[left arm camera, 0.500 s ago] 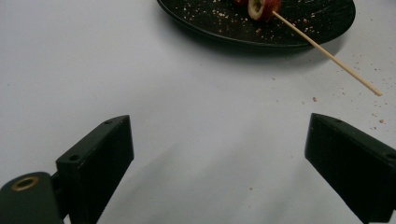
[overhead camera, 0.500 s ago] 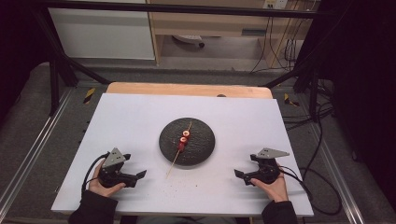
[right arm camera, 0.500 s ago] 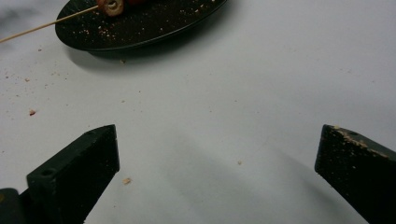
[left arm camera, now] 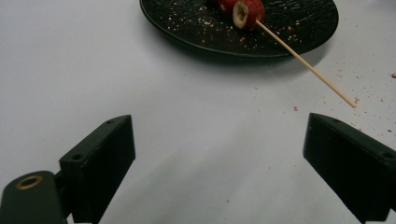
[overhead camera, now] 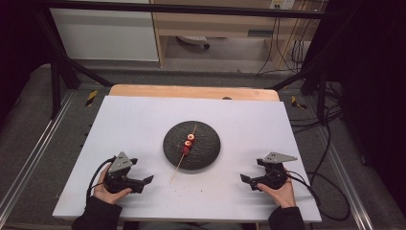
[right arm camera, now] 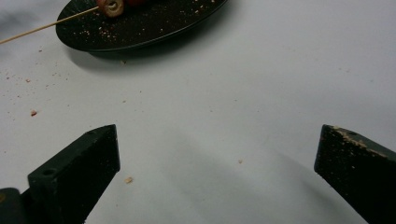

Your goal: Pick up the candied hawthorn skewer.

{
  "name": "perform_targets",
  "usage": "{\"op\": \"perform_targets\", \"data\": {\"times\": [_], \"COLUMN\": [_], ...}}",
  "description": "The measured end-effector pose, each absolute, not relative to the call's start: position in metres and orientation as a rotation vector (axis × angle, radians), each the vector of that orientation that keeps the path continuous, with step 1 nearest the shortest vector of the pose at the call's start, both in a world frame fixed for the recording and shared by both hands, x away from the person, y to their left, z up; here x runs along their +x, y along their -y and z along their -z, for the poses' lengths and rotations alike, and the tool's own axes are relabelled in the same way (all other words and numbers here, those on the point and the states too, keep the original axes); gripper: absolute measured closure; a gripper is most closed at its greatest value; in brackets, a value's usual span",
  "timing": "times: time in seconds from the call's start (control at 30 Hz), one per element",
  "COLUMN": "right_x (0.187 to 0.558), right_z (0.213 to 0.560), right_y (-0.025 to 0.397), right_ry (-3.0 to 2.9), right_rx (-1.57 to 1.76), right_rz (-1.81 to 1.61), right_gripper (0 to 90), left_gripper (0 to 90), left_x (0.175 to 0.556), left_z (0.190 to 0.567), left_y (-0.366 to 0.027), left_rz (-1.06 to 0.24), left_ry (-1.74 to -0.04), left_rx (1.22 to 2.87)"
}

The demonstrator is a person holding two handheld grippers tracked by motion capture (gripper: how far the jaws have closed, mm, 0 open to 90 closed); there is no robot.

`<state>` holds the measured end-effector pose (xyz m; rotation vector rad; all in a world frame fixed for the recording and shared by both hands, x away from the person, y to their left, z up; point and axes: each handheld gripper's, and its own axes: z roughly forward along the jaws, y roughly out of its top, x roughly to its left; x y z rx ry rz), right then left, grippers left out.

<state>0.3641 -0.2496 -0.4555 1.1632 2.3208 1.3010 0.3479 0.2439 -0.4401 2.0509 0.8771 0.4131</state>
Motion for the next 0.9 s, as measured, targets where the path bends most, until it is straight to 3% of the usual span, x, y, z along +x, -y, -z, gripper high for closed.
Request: {"op": "perform_targets", "data": {"times": [0.7,0.9], "right_x": [0.364,0.364], "right_z": [0.455,0.455], "right_y": [0.249,0.249], "right_ry": [-2.314,-2.31], "right_rx": [1.174,1.179], "right_rz": [-1.285,-1.287], "right_gripper": [0.7,0.8], "left_gripper": [13.8,20.8], "left_x": [0.361,0.371], "left_z": [0.415,0.413], "left_y": [-0.198,-0.175], "left_rz": [-0.433,-0.412], "left_ry": [-0.905,-0.919], "left_rx": [2.046,2.064]}}
